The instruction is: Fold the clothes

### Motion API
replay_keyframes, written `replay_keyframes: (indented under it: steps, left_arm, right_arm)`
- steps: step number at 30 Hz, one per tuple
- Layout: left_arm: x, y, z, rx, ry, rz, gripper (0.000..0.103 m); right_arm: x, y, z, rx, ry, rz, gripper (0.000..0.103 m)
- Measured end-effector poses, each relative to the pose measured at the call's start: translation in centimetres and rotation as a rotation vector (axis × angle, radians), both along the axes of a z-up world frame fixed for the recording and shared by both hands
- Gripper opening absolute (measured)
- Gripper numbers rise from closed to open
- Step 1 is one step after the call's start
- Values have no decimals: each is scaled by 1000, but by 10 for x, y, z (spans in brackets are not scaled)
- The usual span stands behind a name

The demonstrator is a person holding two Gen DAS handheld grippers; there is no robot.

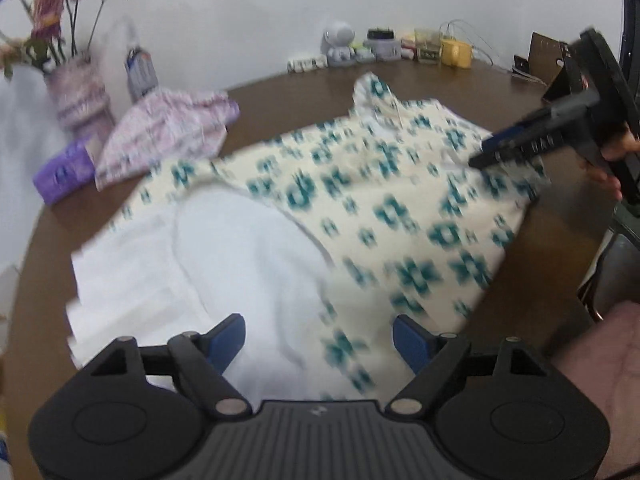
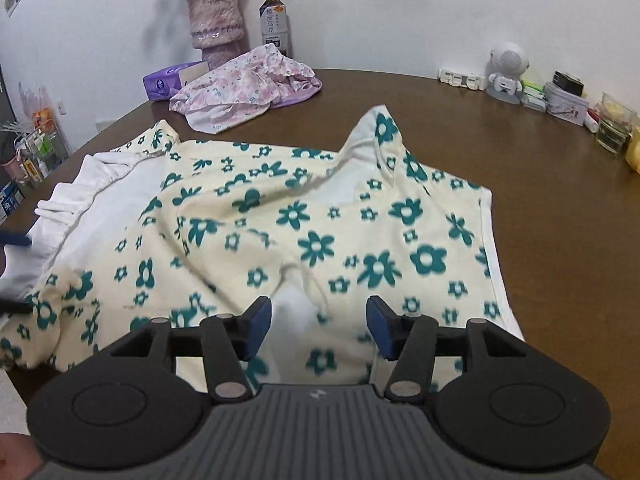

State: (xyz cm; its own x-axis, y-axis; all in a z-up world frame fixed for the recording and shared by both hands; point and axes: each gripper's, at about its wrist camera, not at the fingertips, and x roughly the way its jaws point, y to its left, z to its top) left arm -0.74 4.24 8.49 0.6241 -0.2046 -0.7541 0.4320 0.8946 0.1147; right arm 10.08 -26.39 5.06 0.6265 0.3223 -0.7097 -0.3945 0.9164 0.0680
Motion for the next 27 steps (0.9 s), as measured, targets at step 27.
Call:
replay_keyframes:
  steps: [27]
  left_arm:
    - [45,51,-23,-80,-115,213,59]
  right_arm:
    - [-27,4,-25,11,-77,-121,63]
